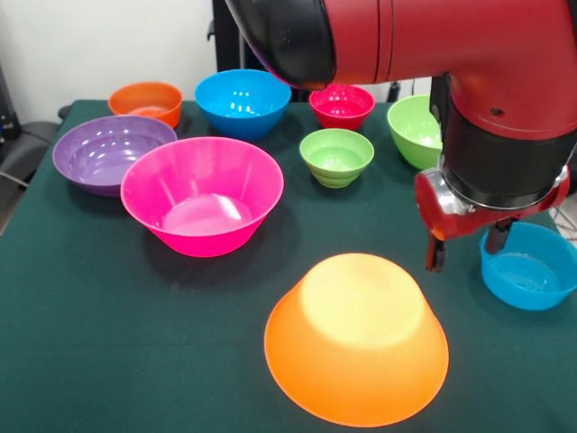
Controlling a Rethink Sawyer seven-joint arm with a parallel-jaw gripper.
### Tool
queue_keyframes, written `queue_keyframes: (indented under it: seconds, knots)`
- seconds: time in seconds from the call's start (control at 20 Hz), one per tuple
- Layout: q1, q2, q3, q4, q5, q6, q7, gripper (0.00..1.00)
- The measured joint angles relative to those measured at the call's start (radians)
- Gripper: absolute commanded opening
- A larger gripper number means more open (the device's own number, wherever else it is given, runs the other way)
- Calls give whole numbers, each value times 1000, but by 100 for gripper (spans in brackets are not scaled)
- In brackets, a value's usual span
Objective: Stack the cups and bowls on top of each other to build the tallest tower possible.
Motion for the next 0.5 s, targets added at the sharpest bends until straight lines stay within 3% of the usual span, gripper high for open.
queue_keyframes:
  seconds: [0.5]
  knots:
    - [0, 30, -1, 0, 1, -93, 0, 100]
